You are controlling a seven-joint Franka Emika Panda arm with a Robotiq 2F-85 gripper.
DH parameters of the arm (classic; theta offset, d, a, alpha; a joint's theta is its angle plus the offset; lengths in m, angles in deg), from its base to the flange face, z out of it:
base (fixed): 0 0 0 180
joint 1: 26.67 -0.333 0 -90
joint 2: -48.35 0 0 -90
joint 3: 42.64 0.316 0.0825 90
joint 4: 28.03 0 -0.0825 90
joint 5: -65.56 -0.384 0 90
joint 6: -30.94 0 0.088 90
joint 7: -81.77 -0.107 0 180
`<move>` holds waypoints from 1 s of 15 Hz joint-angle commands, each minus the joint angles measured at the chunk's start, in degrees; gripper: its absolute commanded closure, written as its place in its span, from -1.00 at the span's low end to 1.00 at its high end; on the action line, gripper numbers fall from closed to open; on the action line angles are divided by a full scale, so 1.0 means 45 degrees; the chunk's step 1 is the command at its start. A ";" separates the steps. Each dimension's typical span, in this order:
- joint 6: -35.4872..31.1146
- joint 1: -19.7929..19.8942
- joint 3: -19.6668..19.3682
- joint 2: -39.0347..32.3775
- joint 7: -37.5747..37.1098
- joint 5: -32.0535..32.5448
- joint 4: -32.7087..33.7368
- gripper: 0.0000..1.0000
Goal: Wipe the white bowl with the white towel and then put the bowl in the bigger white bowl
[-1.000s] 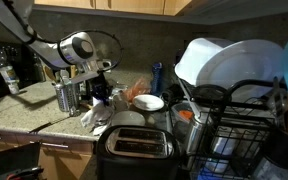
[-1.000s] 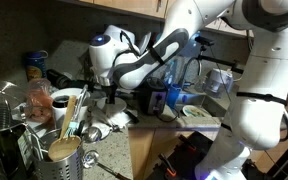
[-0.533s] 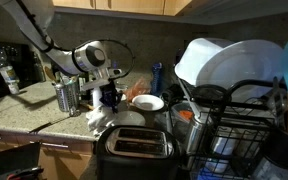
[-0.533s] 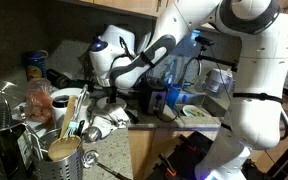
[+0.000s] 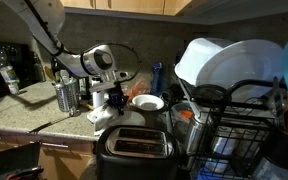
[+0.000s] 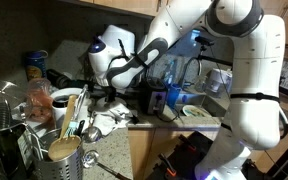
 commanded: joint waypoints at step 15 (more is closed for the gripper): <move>0.0155 -0.0447 -0.0776 -0.1394 -0.1657 0.0735 0.0588 0.93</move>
